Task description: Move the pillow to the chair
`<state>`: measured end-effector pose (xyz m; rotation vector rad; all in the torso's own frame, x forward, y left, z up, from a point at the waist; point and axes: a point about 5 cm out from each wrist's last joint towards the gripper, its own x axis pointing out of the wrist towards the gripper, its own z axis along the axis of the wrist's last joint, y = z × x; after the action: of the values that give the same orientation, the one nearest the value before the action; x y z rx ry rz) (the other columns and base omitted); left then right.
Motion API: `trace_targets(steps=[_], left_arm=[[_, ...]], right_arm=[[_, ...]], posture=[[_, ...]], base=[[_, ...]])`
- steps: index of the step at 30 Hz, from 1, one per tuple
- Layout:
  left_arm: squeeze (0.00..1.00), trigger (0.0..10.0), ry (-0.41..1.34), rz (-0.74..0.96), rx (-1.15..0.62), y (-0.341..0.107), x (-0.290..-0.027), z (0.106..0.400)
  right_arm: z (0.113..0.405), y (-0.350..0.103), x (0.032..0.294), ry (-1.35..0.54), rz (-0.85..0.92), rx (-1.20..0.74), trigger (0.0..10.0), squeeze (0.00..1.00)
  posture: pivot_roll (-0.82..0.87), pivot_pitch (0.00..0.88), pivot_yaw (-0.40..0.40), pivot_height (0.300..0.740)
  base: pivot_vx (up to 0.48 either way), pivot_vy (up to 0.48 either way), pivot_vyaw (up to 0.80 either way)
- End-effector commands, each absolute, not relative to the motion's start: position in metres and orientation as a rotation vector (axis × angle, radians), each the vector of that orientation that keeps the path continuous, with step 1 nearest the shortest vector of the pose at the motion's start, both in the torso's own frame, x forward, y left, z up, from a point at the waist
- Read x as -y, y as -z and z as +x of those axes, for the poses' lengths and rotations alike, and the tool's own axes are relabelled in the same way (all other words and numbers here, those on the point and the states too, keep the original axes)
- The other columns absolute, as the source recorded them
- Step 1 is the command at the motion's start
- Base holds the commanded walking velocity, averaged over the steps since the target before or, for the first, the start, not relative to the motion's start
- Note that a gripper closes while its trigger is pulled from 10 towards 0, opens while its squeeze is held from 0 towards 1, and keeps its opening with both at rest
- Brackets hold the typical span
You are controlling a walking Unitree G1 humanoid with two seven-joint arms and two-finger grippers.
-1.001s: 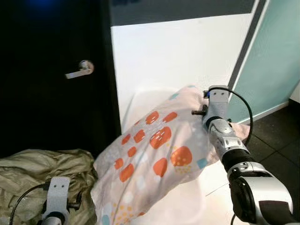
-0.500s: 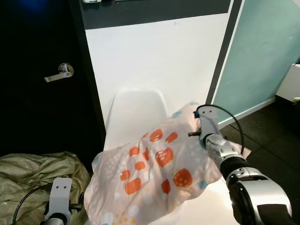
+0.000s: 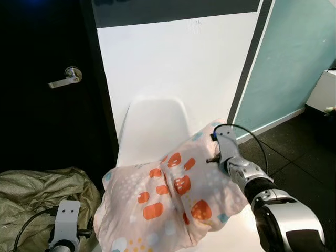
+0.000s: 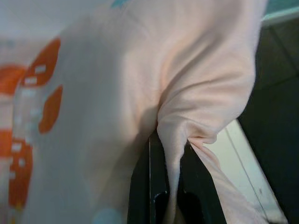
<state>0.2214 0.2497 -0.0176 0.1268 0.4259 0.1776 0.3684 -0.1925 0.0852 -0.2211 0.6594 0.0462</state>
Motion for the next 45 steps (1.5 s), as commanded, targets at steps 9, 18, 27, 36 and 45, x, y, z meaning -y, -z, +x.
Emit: trace_targets(steps=[9,18,27,36,45], left_arm=[[0.0,10.0,-0.193,0.134,-0.428,0.018,-0.253,0.219],[0.0,10.0,-0.198,0.138,-0.427,0.017,-0.254,0.219],[0.0,10.0,-0.2,0.141,-0.426,0.017,-0.254,0.219],[0.0,10.0,-0.199,0.143,-0.425,0.016,-0.255,0.218],[0.0,10.0,-0.197,0.146,-0.429,0.018,-0.254,0.217]], right_arm=[[0.345,-0.051,0.195,-0.063,-0.176,-0.791,10.0,0.0],[0.346,-0.049,0.183,-0.112,-0.082,-0.708,10.0,0.0],[0.364,-0.073,0.163,-0.202,-0.049,-0.563,10.0,0.0],[0.381,-0.103,0.163,-0.163,-0.145,-0.432,10.0,0.0],[0.39,-0.124,0.169,-0.152,-0.001,-0.335,10.0,1.0]], posture=[[-0.11,0.029,-0.029,0.645],[-0.11,0.036,-0.026,0.605],[-0.11,0.042,-0.024,0.565],[-0.1,0.046,-0.021,0.53],[-0.11,0.031,-0.021,0.516]], base=[[0.0,0.0,0.0],[0.0,0.0,0.0],[0.0,0.0,0.0],[0.0,0.0,0.0],[0.0,0.0,0.0]])
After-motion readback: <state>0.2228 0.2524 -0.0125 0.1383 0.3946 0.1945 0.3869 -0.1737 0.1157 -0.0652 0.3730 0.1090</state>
